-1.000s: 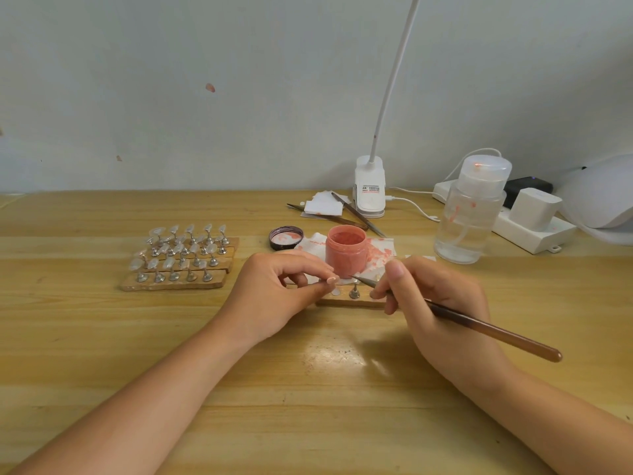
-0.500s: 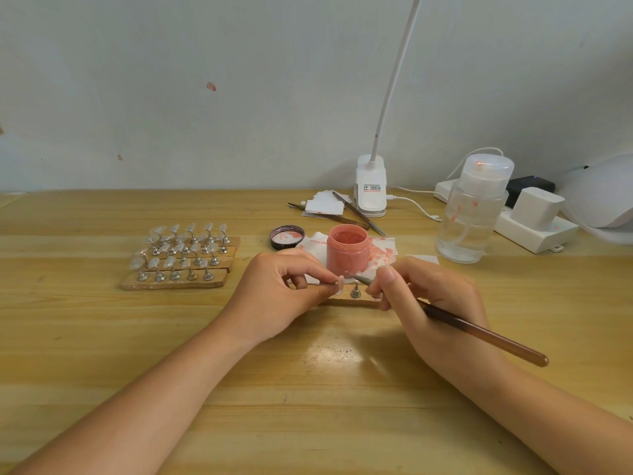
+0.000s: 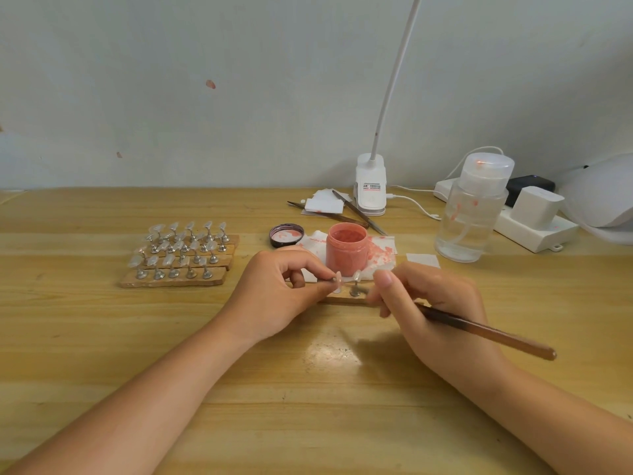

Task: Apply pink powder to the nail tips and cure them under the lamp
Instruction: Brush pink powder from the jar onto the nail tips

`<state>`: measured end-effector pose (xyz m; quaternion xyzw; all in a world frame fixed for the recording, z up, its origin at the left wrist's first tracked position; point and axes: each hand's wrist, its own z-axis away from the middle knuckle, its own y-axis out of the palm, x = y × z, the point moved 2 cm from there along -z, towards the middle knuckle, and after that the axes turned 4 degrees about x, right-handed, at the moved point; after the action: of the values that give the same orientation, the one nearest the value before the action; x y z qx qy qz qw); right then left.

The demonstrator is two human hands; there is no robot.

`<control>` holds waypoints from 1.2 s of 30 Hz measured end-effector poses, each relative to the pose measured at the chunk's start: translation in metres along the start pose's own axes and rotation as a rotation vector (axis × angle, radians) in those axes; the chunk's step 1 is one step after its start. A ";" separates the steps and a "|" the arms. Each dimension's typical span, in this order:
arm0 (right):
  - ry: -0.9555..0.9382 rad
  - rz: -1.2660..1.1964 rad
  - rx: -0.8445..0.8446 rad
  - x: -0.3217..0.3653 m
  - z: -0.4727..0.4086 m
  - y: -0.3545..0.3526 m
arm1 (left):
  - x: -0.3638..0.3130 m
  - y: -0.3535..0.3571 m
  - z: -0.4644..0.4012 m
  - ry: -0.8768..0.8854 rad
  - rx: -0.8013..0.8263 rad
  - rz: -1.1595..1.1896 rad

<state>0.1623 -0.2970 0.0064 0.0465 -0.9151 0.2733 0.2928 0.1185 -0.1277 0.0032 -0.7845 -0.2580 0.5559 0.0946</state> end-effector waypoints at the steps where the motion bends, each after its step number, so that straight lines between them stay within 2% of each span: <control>1: 0.002 0.023 -0.015 0.000 -0.001 0.001 | 0.000 0.000 0.000 0.004 0.002 -0.009; 5: 0.018 0.003 0.048 0.000 -0.001 0.002 | -0.002 0.000 0.001 0.007 0.014 -0.015; 10: 0.034 0.017 -0.019 0.001 -0.001 0.000 | -0.002 0.000 0.001 -0.020 0.001 -0.043; 14: 0.053 -0.022 0.053 0.000 0.000 0.001 | -0.005 0.000 0.002 -0.011 -0.005 -0.037; 18: 0.036 0.021 -0.010 0.000 -0.002 0.001 | -0.005 0.000 0.002 -0.017 -0.007 -0.055; 22: 0.048 -0.024 0.052 -0.001 0.000 0.002 | -0.004 0.000 0.001 -0.020 -0.013 -0.053; 26: 0.017 0.040 0.000 0.000 0.000 0.002 | -0.003 0.001 0.001 -0.024 -0.023 -0.048; 30: 0.027 0.005 0.059 -0.002 0.000 0.003 | -0.004 0.000 0.001 -0.019 -0.016 -0.060; 36: 0.030 0.040 0.022 -0.003 -0.001 0.004 | -0.004 0.001 0.000 -0.021 -0.011 -0.077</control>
<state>0.1642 -0.2935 0.0040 0.0273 -0.9083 0.2897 0.3006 0.1173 -0.1305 0.0059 -0.7687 -0.2919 0.5585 0.1091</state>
